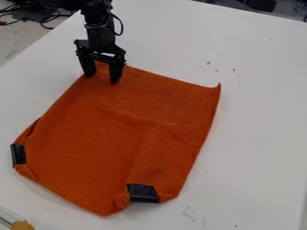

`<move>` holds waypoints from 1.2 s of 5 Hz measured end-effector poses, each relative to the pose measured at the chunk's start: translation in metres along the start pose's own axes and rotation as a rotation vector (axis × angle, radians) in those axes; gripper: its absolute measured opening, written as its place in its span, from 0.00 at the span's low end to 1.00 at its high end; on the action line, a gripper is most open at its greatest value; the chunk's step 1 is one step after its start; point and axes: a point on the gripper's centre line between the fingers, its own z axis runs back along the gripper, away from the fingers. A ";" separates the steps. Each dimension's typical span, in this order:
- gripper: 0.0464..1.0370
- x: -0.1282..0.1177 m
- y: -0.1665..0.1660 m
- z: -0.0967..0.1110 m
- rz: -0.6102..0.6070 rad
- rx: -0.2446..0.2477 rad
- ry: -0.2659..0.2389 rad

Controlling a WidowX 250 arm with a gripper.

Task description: Fold the cloth from top left to bottom right

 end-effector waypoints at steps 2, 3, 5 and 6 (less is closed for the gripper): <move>0.96 0.013 0.015 0.013 0.031 0.034 -0.034; 0.96 0.014 0.010 -0.007 0.051 -0.023 -0.044; 0.63 0.017 0.009 -0.014 0.049 -0.058 -0.045; 0.35 0.016 0.009 -0.015 0.052 -0.059 -0.041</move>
